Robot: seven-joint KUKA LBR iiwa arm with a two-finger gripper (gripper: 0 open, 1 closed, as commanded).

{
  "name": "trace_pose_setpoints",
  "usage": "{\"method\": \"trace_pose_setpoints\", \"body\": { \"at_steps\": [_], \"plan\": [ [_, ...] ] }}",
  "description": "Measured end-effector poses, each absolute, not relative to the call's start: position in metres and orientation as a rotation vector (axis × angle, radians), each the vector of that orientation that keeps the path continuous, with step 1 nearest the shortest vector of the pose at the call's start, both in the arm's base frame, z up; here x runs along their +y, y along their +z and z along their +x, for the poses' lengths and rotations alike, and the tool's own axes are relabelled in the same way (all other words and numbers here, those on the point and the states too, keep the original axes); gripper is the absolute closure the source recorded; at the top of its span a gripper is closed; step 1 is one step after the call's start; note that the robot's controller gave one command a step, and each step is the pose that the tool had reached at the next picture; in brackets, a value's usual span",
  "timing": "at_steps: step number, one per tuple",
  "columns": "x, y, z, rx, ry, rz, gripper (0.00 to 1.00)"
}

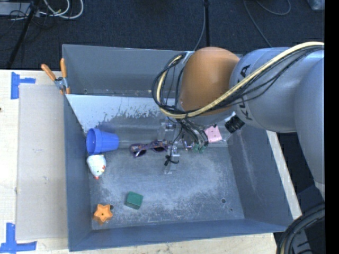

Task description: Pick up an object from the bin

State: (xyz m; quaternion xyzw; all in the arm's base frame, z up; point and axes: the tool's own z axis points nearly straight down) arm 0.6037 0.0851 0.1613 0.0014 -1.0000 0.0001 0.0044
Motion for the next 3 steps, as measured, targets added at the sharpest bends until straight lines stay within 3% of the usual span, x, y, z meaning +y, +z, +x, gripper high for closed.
{"method": "trace_pose_setpoints", "body": {
  "at_steps": [1, 2, 3],
  "plan": [
    [0.085, 0.166, 0.605, -3.140, 0.000, 0.001, 0.00],
    [0.110, 0.110, 0.615, -3.135, 0.000, -0.147, 0.00],
    [0.128, 0.102, 0.616, -3.132, 0.000, -0.154, 0.00]
  ]
}}
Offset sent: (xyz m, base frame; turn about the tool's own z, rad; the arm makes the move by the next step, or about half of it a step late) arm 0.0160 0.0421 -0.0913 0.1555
